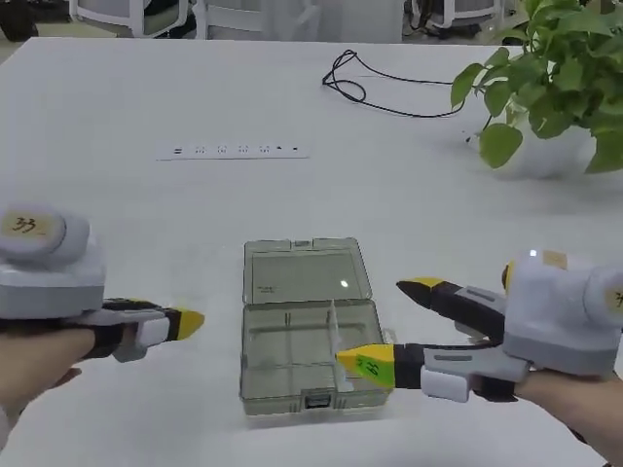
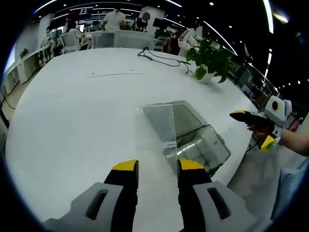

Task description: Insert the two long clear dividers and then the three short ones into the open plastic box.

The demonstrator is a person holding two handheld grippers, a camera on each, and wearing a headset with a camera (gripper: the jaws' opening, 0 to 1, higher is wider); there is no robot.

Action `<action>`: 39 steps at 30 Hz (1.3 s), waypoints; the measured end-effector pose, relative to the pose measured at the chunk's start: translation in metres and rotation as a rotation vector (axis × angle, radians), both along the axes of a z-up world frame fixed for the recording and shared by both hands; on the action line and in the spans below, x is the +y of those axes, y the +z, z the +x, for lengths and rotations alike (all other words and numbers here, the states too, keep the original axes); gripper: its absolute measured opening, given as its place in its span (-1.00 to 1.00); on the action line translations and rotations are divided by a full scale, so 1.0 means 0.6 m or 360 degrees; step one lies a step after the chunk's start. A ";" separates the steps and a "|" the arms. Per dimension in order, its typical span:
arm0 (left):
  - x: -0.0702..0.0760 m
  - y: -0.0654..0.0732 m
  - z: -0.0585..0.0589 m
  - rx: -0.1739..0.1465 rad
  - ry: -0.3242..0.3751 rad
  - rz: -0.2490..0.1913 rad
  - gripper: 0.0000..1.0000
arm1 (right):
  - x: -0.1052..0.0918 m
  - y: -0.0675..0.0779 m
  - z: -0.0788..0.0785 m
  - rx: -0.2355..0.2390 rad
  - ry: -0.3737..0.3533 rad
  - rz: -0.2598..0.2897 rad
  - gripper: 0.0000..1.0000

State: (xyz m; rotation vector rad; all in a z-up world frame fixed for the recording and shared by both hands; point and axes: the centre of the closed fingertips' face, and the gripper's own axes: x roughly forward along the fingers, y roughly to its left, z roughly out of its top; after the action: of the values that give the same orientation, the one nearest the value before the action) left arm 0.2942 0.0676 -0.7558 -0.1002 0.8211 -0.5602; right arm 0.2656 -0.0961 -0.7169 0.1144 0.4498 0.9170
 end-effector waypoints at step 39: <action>-0.152 0.033 -0.020 -0.0163 -0.0057 -0.0231 -0.40 | 0.090 0.004 0.061 0.0534 -0.0155 0.0271 -0.76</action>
State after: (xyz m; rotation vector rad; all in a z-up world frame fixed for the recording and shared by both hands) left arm 0.2819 -0.0236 -0.7357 -0.1886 0.6835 -0.6537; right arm 0.3021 -0.0423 -0.7145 0.4462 0.6701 0.8411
